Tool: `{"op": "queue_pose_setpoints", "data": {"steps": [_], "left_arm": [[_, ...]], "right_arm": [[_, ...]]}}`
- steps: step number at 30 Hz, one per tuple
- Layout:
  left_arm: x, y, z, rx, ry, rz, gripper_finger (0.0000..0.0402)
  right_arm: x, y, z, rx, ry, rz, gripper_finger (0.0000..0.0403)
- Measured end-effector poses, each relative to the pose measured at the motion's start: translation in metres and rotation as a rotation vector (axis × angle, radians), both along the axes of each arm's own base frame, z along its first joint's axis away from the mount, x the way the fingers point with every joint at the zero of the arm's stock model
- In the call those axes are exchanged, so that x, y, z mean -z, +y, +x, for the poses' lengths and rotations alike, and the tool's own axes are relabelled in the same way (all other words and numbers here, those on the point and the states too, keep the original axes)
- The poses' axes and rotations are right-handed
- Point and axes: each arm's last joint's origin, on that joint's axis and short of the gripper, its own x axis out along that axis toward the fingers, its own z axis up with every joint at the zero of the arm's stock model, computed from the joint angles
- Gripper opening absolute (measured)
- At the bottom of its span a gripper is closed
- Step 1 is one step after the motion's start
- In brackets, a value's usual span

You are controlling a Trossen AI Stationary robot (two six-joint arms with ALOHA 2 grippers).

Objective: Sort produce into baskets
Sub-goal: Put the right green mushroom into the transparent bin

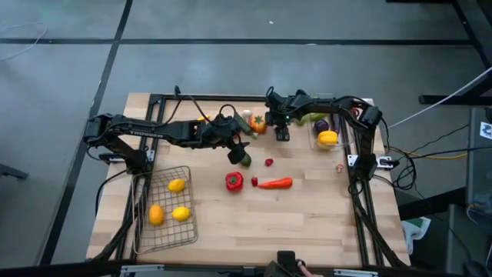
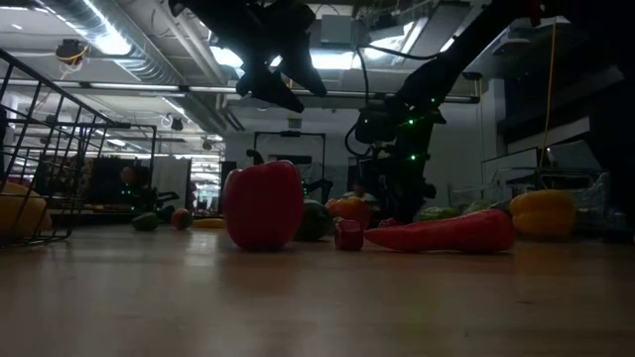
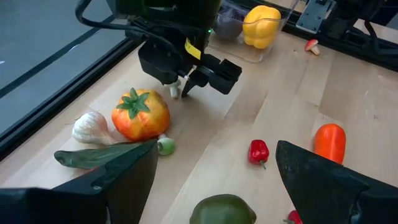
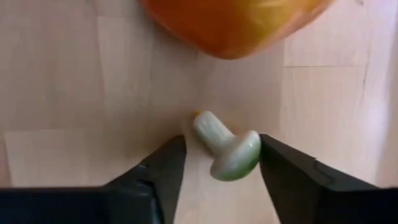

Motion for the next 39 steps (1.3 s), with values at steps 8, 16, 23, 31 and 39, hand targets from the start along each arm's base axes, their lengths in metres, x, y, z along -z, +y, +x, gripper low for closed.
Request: {"op": "queue_pose_setpoints", "data": {"steps": [8,16,23,31,39], "left_arm": [[0.000,0.000,0.000,0.000,0.000,0.000,0.0323],[0.000,0.000,0.000,0.000,0.003,0.000,0.0323],[0.000,0.000,0.000,0.000,0.004,0.000,0.0323],[0.000,0.000,0.000,0.000,0.004,0.000,0.0323],[0.000,0.000,0.000,0.003,0.006,0.004,0.0323]], "right_arm": [[0.001,0.001,-0.001,0.000,0.016,0.010,0.0125],[-0.019,0.005,-0.010,0.010,0.027,-0.013,0.0115],[-0.064,0.016,-0.030,0.032,0.043,-0.081,0.0117],[-0.113,0.036,-0.068,0.080,0.118,-0.153,0.0117],[-0.126,0.034,-0.102,0.265,0.260,-0.172,0.0117]]}}
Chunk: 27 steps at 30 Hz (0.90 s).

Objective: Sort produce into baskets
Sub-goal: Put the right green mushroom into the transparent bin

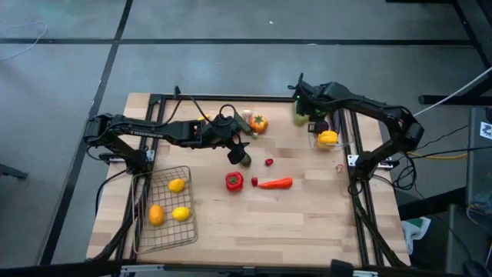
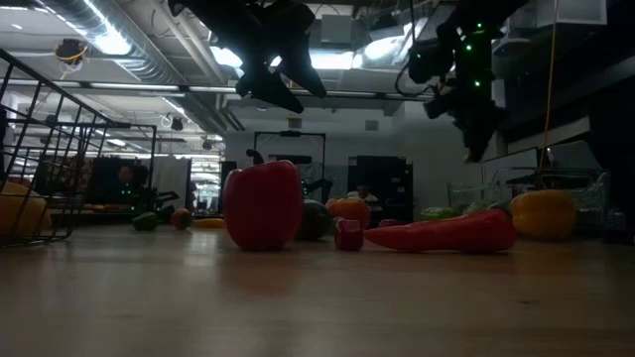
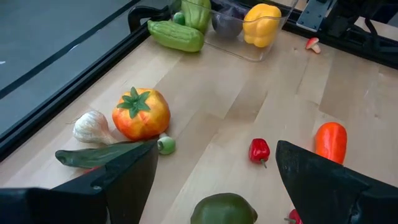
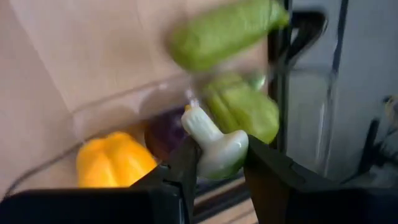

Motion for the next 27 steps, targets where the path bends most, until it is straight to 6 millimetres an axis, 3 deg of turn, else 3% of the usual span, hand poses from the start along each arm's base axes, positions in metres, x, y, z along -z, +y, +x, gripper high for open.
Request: {"op": "queue_pose_setpoints", "data": {"steps": [10,16,27], "left_arm": [[0.000,0.000,0.000,0.004,0.003,0.005,0.0323],[0.000,0.000,0.000,0.005,0.004,0.007,0.0323],[0.000,0.000,0.000,0.005,0.004,0.007,0.0323]], "right_arm": [[0.017,-0.038,-0.038,0.209,-0.022,0.037,0.0117],[0.017,-0.054,-0.054,0.317,-0.075,0.036,0.0118],[0.016,-0.064,-0.069,0.388,-0.024,-0.031,0.0118]]}}
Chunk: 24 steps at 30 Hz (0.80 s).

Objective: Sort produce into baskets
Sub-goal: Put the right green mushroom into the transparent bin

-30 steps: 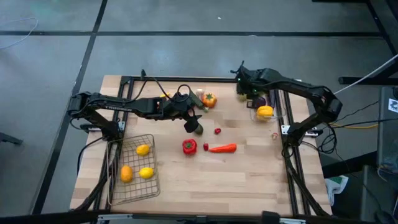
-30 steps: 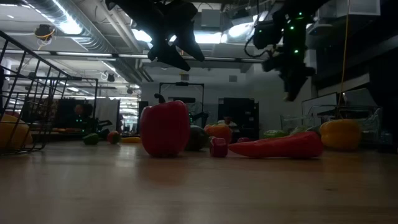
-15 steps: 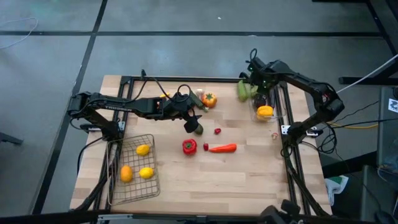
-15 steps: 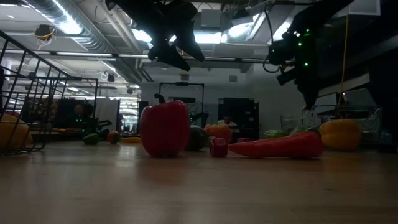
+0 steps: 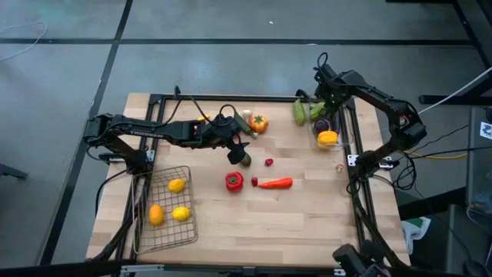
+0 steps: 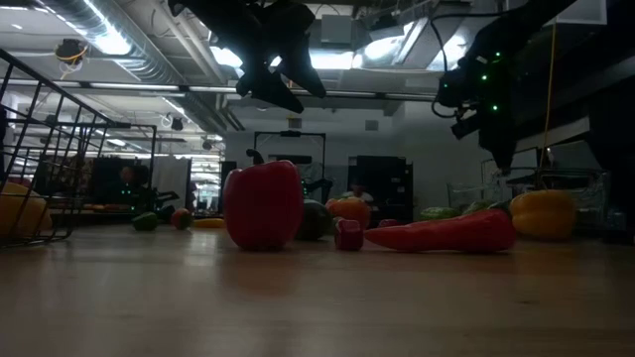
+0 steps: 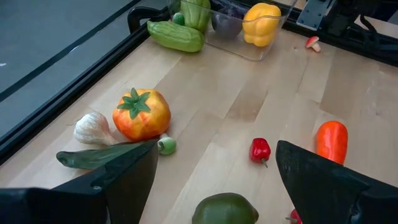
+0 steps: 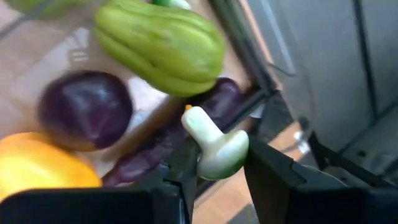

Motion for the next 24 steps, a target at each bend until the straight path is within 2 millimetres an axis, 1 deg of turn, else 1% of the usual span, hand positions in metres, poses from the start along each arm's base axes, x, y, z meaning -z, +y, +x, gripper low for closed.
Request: {"op": "queue_pose_setpoints", "data": {"steps": [4,9,17,20,24], "left_arm": [[0.0000,0.0000,0.0000,0.000,0.000,0.000,0.0323],[0.0000,0.0000,0.0000,0.000,0.000,0.000,0.0323],[0.0000,0.0000,0.0000,0.000,0.000,0.000,0.0323],[0.0000,0.0000,0.0000,0.000,0.001,0.000,0.0323],[0.0000,0.0000,0.0000,0.000,0.000,0.000,0.0323]], "right_arm": [[-0.0014,-0.0041,0.0021,0.021,0.006,-0.072,0.0118],[-0.0026,-0.0080,0.0047,0.022,-0.022,-0.114,0.0118],[-0.0028,-0.0084,0.0051,0.016,-0.026,-0.118,0.0118],[-0.0025,-0.0080,0.0057,-0.014,-0.036,-0.097,0.0129],[-0.0022,-0.0076,0.0065,-0.027,-0.064,-0.077,0.0162]]}}
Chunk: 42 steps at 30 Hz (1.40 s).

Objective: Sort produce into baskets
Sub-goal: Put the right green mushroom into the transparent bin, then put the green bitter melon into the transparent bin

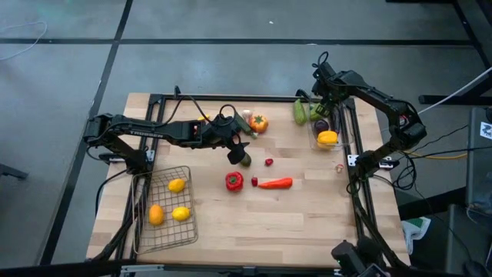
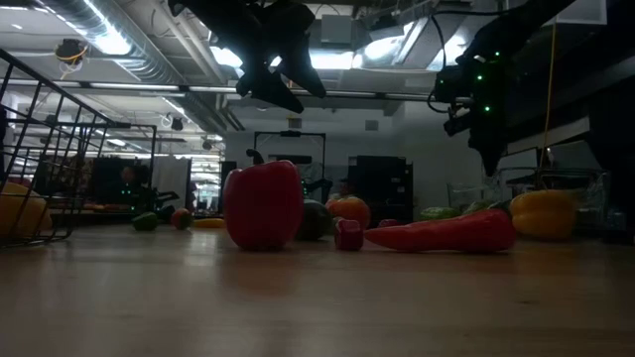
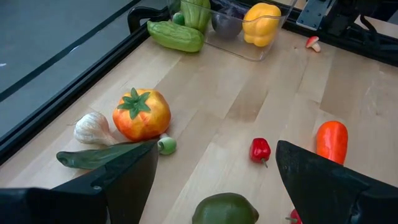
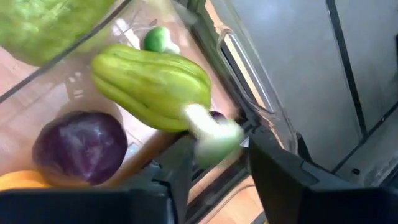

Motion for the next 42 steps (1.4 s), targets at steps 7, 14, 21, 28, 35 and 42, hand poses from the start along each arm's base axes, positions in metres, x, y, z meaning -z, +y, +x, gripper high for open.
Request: {"op": "queue_pose_setpoints", "data": {"steps": [7,14,21,28,35,42], "left_arm": [[0.000,0.000,0.000,0.000,0.000,0.000,0.0323],[0.000,0.000,0.000,0.000,0.000,0.000,0.0323],[0.000,0.000,0.000,0.000,0.000,0.000,0.0323],[0.000,0.000,0.000,0.000,0.000,0.000,0.0323],[0.000,0.000,0.000,0.000,0.000,0.000,0.0323],[0.000,0.000,0.000,0.000,0.000,0.000,0.0323]], "right_arm": [[0.000,-0.001,0.001,-0.002,-0.014,-0.012,0.0212],[0.000,0.001,0.005,-0.009,-0.015,-0.012,0.0228],[0.000,0.016,0.023,-0.095,-0.004,-0.011,0.0225],[-0.016,0.031,0.049,-0.178,0.040,-0.114,0.0225],[-0.040,0.043,0.074,-0.288,-0.155,-0.104,0.0225],[-0.048,0.048,0.096,-0.365,-0.315,-0.183,0.0225]]}}
